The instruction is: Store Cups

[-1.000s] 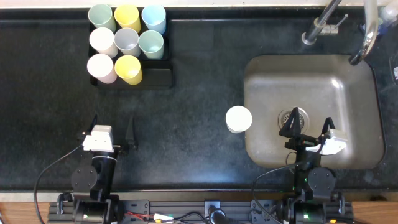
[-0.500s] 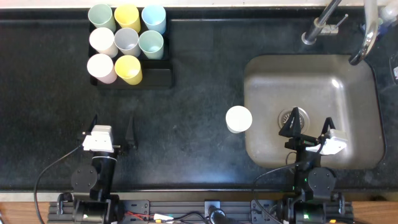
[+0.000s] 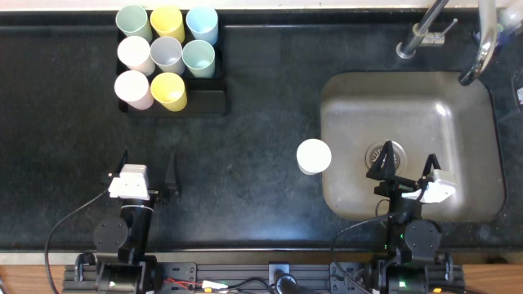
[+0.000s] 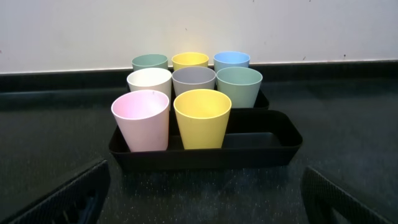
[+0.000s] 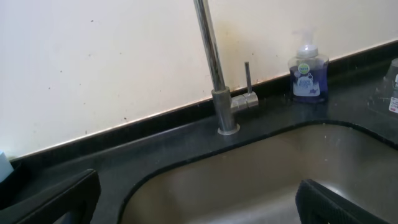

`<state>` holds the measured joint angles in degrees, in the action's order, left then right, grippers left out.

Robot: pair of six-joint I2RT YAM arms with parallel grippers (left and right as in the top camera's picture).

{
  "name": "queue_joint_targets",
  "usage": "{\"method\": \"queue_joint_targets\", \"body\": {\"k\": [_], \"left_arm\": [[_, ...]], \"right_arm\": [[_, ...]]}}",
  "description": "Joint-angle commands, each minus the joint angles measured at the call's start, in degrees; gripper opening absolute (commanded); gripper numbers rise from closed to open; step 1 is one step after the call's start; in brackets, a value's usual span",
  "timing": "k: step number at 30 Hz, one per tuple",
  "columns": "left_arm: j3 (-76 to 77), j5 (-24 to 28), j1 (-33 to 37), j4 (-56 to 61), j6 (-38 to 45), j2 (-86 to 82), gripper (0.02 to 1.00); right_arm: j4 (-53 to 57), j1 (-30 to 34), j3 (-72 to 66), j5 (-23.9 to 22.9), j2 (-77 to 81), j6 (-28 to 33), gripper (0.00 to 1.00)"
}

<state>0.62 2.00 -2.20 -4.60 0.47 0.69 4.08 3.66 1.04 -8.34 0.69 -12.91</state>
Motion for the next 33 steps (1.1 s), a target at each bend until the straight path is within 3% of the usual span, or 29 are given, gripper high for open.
{"method": "queue_joint_targets", "body": {"k": [1, 12, 15, 21, 24, 27, 33], "left_arm": [[-0.2, 0.9, 0.2, 0.0, 1.3, -0.5, 0.998], [-0.2, 0.9, 0.2, 0.0, 1.2, -0.5, 1.000], [-0.2, 0.9, 0.2, 0.0, 1.2, -0.5, 0.998], [-0.2, 0.9, 0.2, 0.0, 1.3, -0.5, 0.998], [-0.2, 0.9, 0.2, 0.0, 1.2, -0.5, 1.000], [-0.2, 0.9, 0.2, 0.0, 1.2, -0.5, 0.998], [-0.2, 0.9, 0.2, 0.0, 1.2, -0.5, 0.998]], "right_arm": [[-0.3, -0.1, -0.8, -0.1, -0.5, -0.2, 0.998], [-1.6, -0.3, 0.9, 0.1, -0.5, -0.8, 0.998], [3.5, -0.3, 7.3, 3.9, 0.3, -0.8, 0.998], [27.8, -0.3, 29.7, 16.5, 13.6, -0.8, 0.998], [35.0, -0.7, 40.4, 18.4, 25.1, -0.8, 0.998], [41.0, -2.4, 50.6, 15.3, 36.5, 5.6, 0.996], [56.7, -12.4, 67.4, 1.6, 56.2, 22.8, 0.998]]}}
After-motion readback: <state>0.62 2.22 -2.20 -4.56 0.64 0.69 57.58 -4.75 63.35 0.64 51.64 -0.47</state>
